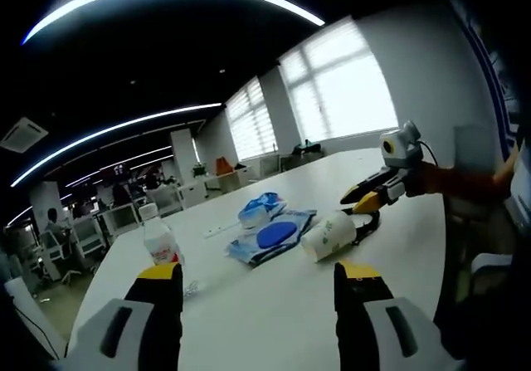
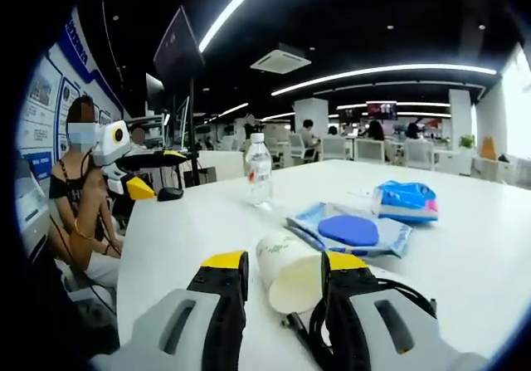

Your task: Arrange the tabletop items into an orderly group along one side of the table until the central work area is clear of visible clutter.

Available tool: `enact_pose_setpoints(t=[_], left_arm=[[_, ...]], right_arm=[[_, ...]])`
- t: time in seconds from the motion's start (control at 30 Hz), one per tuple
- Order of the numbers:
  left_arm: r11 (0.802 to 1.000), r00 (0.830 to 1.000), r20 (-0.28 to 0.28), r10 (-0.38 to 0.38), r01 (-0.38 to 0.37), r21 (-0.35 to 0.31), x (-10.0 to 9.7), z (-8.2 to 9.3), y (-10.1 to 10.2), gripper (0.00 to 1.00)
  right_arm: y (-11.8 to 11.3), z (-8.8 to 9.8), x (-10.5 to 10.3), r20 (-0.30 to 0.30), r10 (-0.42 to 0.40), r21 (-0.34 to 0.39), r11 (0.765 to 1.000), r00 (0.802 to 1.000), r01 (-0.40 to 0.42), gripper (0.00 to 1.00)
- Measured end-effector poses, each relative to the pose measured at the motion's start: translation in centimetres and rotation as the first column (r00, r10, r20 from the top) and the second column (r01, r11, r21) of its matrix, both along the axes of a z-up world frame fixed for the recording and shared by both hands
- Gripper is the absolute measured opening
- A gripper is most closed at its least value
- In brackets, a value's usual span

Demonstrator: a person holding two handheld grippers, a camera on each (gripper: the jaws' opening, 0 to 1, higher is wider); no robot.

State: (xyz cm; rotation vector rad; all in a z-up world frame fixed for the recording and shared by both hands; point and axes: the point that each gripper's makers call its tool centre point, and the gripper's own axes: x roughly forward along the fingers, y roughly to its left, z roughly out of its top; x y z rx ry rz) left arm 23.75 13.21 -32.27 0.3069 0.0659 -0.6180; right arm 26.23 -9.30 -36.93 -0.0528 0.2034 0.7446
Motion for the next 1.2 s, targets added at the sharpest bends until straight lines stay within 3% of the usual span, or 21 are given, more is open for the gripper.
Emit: enact_pose_setpoints(t=[0.23, 0.4, 0.53, 0.67, 1.2], left_arm=[[1.0, 1.0, -0.016, -0.019, 0.02, 0.018, -0.6, -0.4, -0.5, 0.75], [0.999, 0.999, -0.021, -0.05, 0.05, -0.022, -1.4, -0.1, -1.1, 0.75], [0.998, 0.998, -0.033, -0.056, 0.057, 0.023, -1.6, -0.5, -1.0, 0.75], [0.997, 0.997, -0.041, -0.068, 0.069, 0.018, -1.9, -0.8, -1.1, 0.75], [0.999, 0.998, -0.033, -0.052, 0.052, -0.001, -2.2, -0.9, -0.2, 0.75]], right_arm=[[0.1, -1.2, -0.3, -0.033, 0.007, 0.018, 1.0, 0.999, -0.006, 0.28], [0.4, -1.8, 0.0, -0.062, -0.003, 0.059, 0.998, 0.998, 0.007, 0.26], [0.9, -2.1, 0.0, -0.079, 0.013, 0.076, 0.997, 0.997, -0.007, 0.25], [1.0, -2.0, 0.1, -0.08, 0.016, 0.094, 0.996, 0.997, -0.008, 0.23], [2.3, -2.8, 0.8, -0.123, 0.047, 0.123, 0.992, 0.991, -0.032, 0.12]])
